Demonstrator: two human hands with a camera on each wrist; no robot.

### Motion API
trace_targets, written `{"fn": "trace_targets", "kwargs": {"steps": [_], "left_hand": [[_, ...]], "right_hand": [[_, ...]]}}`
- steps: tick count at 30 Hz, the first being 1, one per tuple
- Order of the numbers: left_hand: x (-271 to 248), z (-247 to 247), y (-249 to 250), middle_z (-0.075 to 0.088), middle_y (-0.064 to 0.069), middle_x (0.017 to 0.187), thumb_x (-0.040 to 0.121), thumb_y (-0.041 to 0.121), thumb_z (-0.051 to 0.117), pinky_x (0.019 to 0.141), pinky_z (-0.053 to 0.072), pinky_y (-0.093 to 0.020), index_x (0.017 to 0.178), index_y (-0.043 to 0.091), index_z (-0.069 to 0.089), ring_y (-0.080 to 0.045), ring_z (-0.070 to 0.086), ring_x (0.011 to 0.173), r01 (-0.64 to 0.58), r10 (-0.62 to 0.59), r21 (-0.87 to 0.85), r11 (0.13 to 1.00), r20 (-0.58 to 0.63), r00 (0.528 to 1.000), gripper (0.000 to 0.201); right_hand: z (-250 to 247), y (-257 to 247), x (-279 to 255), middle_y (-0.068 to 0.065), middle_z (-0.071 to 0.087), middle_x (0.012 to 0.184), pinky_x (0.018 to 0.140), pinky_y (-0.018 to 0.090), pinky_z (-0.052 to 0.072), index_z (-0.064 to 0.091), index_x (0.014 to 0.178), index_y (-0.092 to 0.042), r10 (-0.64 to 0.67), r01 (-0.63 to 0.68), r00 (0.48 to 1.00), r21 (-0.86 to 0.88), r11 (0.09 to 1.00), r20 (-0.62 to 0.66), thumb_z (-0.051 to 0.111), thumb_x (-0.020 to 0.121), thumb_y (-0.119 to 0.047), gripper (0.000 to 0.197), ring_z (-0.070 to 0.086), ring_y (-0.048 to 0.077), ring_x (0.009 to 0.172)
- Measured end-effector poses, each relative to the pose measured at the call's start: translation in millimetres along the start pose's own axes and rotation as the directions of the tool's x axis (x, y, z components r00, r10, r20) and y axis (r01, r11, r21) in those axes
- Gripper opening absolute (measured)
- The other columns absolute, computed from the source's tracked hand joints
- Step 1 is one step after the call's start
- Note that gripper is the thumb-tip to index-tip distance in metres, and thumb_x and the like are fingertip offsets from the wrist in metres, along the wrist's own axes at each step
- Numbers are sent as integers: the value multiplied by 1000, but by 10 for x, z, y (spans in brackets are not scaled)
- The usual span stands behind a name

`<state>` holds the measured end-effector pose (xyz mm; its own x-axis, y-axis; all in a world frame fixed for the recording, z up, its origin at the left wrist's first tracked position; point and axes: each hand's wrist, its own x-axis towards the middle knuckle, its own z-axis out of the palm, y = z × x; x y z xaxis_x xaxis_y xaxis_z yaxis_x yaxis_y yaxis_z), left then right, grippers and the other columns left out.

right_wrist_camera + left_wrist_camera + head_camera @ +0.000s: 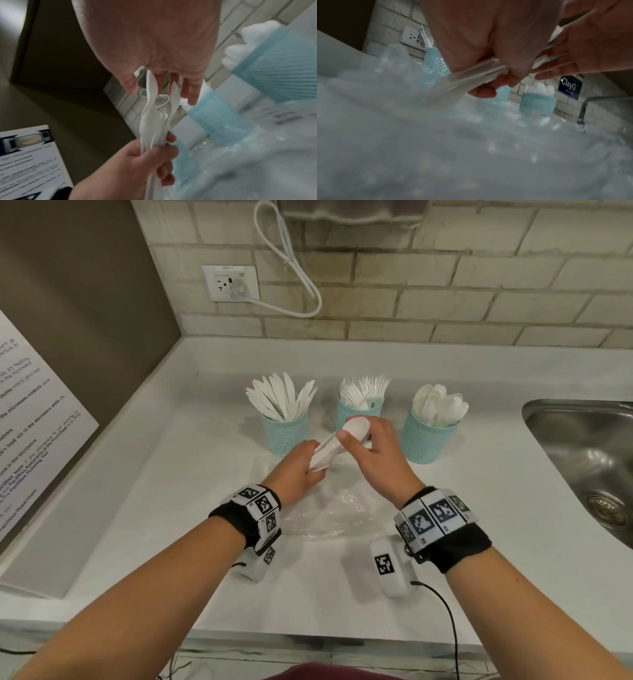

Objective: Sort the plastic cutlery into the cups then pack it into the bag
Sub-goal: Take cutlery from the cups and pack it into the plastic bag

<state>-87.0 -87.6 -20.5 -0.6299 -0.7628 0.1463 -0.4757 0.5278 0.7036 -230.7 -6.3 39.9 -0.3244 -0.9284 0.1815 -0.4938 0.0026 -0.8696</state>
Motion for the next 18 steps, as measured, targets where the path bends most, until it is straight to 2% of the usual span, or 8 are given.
{"fn": "trace_targets", "kwargs": {"steps": [3,5,8,9,11,14,16,18], "left_hand": [[34,-20,130,55,-12,96,90,21,60,73,41,-28,103,12,52,-24,53,85,-54,23,-252,966,-126,992,18],[46,-58,231,61,-10,109,90,25,60,87,47,-34,112,21,52,-24,59,100,-63,-1,-427,902,-148,989,24],[44,-83,216,63,1,117,90,17,63,94,47,-27,122,27,51,-11,59,108,29,-95,-541,841,-95,991,36],[39,-88,175,65,2,115,89,18,65,91,48,-28,121,23,53,-10,60,105,77,-129,-516,853,-67,989,35],[17,-63,71,67,5,105,86,22,69,84,46,-27,112,21,58,-6,61,96,174,-191,-456,873,10,982,28],[-63,-33,4,57,15,97,85,23,70,77,41,-14,103,22,52,-2,53,88,310,-291,-356,881,107,951,25],[-74,-13,-51,62,6,100,87,23,68,82,42,-22,109,16,56,-11,56,92,312,-285,-321,894,128,950,26],[-75,-35,-28,63,4,88,91,19,62,78,44,-22,101,15,57,-12,61,80,285,-251,-405,869,136,958,11]], "right_hand": [[55,-252,88,4,47,122,98,13,31,54,118,-11,-125,126,992,80,989,-27,45,98,-29,29,40,0,110],[82,-419,110,2,50,116,96,19,36,53,117,-14,-232,234,972,135,963,-30,41,100,-22,23,45,7,111],[142,-513,122,0,51,117,94,24,43,41,126,-34,-304,281,949,223,934,77,39,99,-12,35,52,13,113],[175,-490,123,-2,50,118,94,25,44,37,128,-38,-295,264,947,211,941,131,39,99,-11,40,52,12,115],[243,-395,127,-3,49,122,97,28,44,37,135,-31,-224,193,952,160,968,210,41,98,-11,42,49,11,118],[290,-304,108,-3,47,133,102,29,37,32,143,-26,-52,5,958,166,986,283,46,97,-29,48,44,8,122],[287,-270,109,-8,46,136,101,27,31,30,143,-32,43,-120,955,252,960,293,41,97,-42,48,42,6,124],[263,-242,134,-5,50,136,106,33,32,35,136,-39,81,-165,963,324,931,258,35,94,-52,44,43,12,129]]}}
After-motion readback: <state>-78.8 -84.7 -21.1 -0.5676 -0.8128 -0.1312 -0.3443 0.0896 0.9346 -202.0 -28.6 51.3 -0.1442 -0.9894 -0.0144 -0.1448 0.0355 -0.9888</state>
